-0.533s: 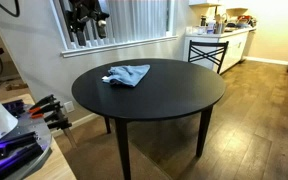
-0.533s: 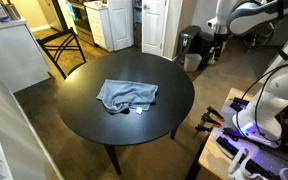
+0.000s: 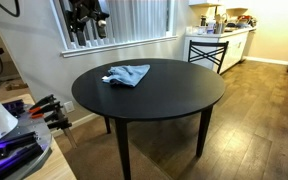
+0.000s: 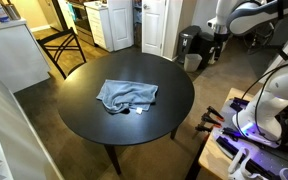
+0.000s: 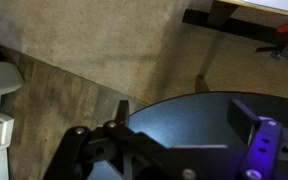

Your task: Use the blue towel to wipe the table.

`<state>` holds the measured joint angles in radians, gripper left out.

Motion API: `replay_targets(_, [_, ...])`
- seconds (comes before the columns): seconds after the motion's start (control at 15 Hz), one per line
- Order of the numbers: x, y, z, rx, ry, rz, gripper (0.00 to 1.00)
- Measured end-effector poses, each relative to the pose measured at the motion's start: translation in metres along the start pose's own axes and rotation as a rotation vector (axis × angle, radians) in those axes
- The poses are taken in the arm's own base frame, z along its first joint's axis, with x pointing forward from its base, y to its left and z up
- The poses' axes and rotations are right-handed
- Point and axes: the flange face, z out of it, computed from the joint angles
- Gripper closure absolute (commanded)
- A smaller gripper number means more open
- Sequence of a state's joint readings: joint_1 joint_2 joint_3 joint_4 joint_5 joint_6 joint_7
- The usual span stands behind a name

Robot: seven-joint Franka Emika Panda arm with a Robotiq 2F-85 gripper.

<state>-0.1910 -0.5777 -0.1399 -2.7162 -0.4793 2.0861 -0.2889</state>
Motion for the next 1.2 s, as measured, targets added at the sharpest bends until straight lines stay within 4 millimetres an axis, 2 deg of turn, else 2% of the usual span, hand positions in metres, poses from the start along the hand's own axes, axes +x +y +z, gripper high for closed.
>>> replay_targets(0.4, [0.001,-0.001,-0.001,-0.001,0.002,-0.003,0.00])
replay_targets(0.6, [0.014,-0.008,-0.006,0.001,0.014,-0.031,0.00])
replay_targets(0.8, [0.050,-0.026,-0.014,0.014,0.057,-0.086,0.00])
replay_targets(1.2, [0.144,-0.074,-0.016,0.106,0.148,-0.154,0.00])
